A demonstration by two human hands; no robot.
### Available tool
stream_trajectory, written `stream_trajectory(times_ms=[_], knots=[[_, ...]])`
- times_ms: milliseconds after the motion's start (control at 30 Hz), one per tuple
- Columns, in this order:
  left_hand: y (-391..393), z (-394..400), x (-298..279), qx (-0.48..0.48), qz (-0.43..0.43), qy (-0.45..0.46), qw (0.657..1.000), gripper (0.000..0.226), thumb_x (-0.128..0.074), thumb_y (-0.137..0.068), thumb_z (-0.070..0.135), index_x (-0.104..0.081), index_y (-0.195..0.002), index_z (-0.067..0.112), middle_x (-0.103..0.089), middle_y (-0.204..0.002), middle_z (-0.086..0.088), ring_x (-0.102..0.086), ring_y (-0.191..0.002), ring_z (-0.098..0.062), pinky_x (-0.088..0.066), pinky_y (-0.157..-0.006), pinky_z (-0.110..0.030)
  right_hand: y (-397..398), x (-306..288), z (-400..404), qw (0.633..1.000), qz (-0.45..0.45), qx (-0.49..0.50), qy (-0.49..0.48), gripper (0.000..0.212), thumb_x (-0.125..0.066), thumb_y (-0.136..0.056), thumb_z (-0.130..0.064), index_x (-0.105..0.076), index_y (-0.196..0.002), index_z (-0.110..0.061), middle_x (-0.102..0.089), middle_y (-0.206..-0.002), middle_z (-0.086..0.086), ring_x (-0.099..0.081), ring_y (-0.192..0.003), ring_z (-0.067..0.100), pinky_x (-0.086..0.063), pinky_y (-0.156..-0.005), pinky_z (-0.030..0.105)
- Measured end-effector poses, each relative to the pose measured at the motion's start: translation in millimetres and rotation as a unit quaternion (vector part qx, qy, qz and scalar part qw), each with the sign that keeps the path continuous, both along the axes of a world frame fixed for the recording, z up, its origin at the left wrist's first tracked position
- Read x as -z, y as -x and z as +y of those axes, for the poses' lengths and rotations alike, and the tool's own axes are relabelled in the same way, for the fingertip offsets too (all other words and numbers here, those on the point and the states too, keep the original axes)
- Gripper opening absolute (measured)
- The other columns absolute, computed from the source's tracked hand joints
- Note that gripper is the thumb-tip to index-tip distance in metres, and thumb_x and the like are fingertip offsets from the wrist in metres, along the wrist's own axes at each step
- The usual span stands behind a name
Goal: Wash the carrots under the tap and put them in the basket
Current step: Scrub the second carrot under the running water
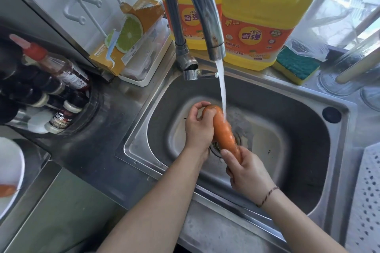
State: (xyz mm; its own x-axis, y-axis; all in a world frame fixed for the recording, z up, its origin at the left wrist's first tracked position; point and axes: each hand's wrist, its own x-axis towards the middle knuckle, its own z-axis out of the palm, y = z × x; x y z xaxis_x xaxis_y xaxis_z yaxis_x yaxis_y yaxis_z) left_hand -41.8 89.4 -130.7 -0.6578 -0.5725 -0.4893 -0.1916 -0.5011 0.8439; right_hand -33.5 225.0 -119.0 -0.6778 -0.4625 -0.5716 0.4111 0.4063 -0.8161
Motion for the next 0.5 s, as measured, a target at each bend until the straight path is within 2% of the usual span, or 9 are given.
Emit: stream_trajectory(times_ms=[33,100,200,267,333,400,467,500], knots=[[-1,1,-1,0.001,0.003,0.01,1.0,0.018,-0.064,-0.089,0.015,-0.063,-0.102,0.027,-0.07,-0.087,-0.003,-0.067,-0.086,-0.047,-0.054,-0.08,-0.065,0,0,0,1.0,-0.015,0.01,0.004,0.032,-0.059,-0.096,-0.033,-0.052,-0.091,-0.002,-0.047,-0.052,0.001,-0.039,-0.042,0.016,-0.035,-0.04,0.026],[-6,0,4,0.042,0.033,0.037,0.998,0.024,-0.069,-0.087,0.018,-0.062,-0.106,0.032,-0.071,-0.089,0.007,-0.066,-0.087,-0.026,-0.054,-0.085,-0.059,1,-3,2,0.995,-0.078,0.044,0.046,0.027,-0.055,-0.098,-0.028,-0.048,-0.09,-0.004,-0.041,-0.053,0.005,-0.034,-0.037,0.015,-0.03,-0.035,0.021],[-14,-3,6,0.122,0.084,0.035,0.988,0.049,-0.075,-0.073,0.017,-0.06,-0.113,0.042,-0.068,-0.103,0.006,-0.062,-0.096,-0.016,-0.055,-0.084,-0.046,4,-7,4,0.988,-0.117,0.063,0.075,0.026,-0.052,-0.099,-0.029,-0.045,-0.088,-0.006,-0.04,-0.054,0.007,-0.031,-0.032,0.014,-0.028,-0.033,0.017],[-13,-1,6,0.106,0.084,0.056,0.989,0.05,-0.077,-0.072,0.015,-0.061,-0.111,0.042,-0.069,-0.103,0.005,-0.064,-0.092,-0.012,-0.055,-0.081,-0.043,1,-2,5,0.995,-0.065,0.055,0.044,0.029,-0.055,-0.097,-0.033,-0.049,-0.087,-0.007,-0.044,-0.053,0.004,-0.036,-0.035,0.014,-0.032,-0.035,0.021],[-9,3,6,0.047,0.074,0.073,0.994,0.042,-0.076,-0.08,0.007,-0.061,-0.109,0.034,-0.07,-0.098,0.003,-0.066,-0.085,-0.009,-0.055,-0.079,-0.044,-2,2,6,0.999,0.036,0.02,-0.016,0.036,-0.06,-0.091,-0.045,-0.054,-0.085,-0.011,-0.052,-0.054,0.0,-0.043,-0.043,0.017,-0.04,-0.044,0.032],[-7,8,6,-0.005,0.062,0.077,0.995,0.032,-0.076,-0.079,0.017,-0.062,-0.102,0.034,-0.07,-0.099,-0.005,-0.068,-0.087,-0.018,-0.056,-0.08,-0.048,-4,5,10,0.985,0.145,-0.029,-0.09,0.034,-0.062,-0.089,-0.048,-0.056,-0.083,-0.015,-0.059,-0.06,0.001,-0.051,-0.051,0.021,-0.045,-0.054,0.038],[-6,12,7,-0.043,0.054,0.055,0.996,0.023,-0.077,-0.075,0.033,-0.062,-0.092,0.035,-0.07,-0.097,-0.011,-0.068,-0.085,-0.029,-0.057,-0.077,-0.051,-5,7,13,0.969,0.202,-0.048,-0.135,0.029,-0.062,-0.091,-0.043,-0.054,-0.083,-0.016,-0.06,-0.065,0.002,-0.054,-0.057,0.02,-0.045,-0.058,0.036],[-5,13,7,-0.064,0.042,0.04,0.996,0.02,-0.077,-0.079,0.033,-0.061,-0.088,0.03,-0.069,-0.09,-0.011,-0.067,-0.079,-0.029,-0.058,-0.074,-0.05,-7,7,14,0.964,0.217,-0.052,-0.145,0.028,-0.062,-0.091,-0.043,-0.053,-0.084,-0.017,-0.059,-0.066,0.0,-0.055,-0.059,0.021,-0.045,-0.057,0.035]])
